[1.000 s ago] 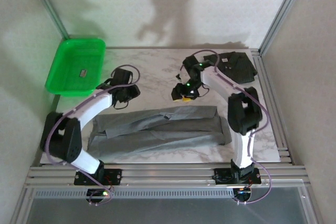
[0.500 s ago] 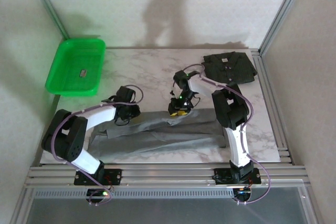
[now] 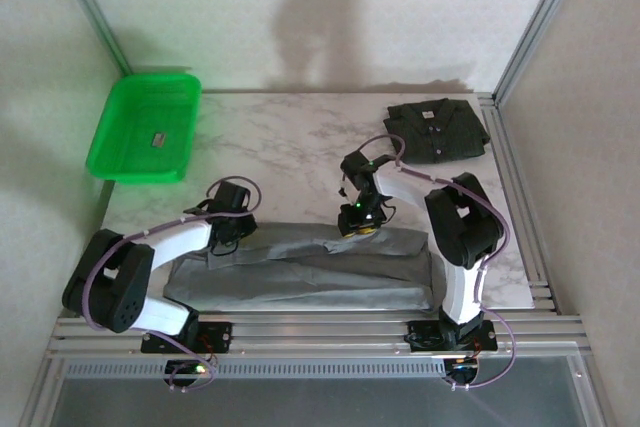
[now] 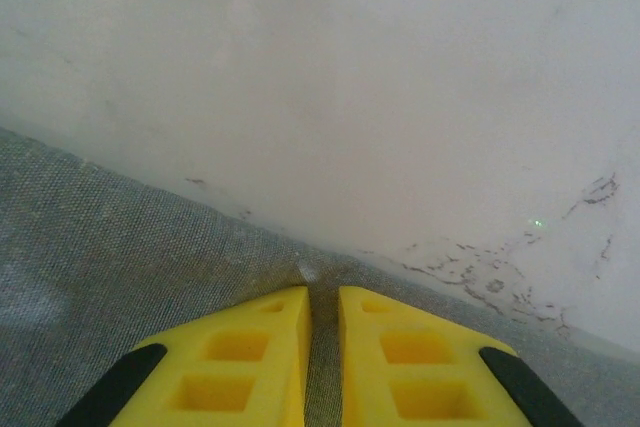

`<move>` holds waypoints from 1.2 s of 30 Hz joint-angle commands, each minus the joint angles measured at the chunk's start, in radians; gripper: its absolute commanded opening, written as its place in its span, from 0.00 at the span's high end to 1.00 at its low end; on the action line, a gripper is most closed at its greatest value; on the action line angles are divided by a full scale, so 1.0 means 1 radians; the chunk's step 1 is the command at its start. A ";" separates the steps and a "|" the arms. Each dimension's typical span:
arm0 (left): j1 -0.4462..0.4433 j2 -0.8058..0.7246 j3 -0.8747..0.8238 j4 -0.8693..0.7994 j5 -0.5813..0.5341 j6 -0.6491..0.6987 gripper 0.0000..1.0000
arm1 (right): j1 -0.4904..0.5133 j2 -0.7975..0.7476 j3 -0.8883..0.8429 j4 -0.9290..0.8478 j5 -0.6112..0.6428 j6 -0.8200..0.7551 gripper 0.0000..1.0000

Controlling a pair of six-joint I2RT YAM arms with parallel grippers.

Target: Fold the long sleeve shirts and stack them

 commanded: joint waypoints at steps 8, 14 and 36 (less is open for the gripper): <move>0.047 -0.048 -0.053 -0.030 -0.093 -0.064 0.83 | -0.028 -0.124 -0.003 -0.155 -0.007 0.155 0.55; 0.049 -0.045 -0.058 -0.009 -0.086 -0.062 0.83 | -0.080 -0.043 -0.090 -0.149 0.031 0.233 0.67; 0.111 -0.122 -0.057 -0.131 -0.213 -0.086 0.83 | -0.222 0.076 0.102 -0.112 0.264 0.249 0.61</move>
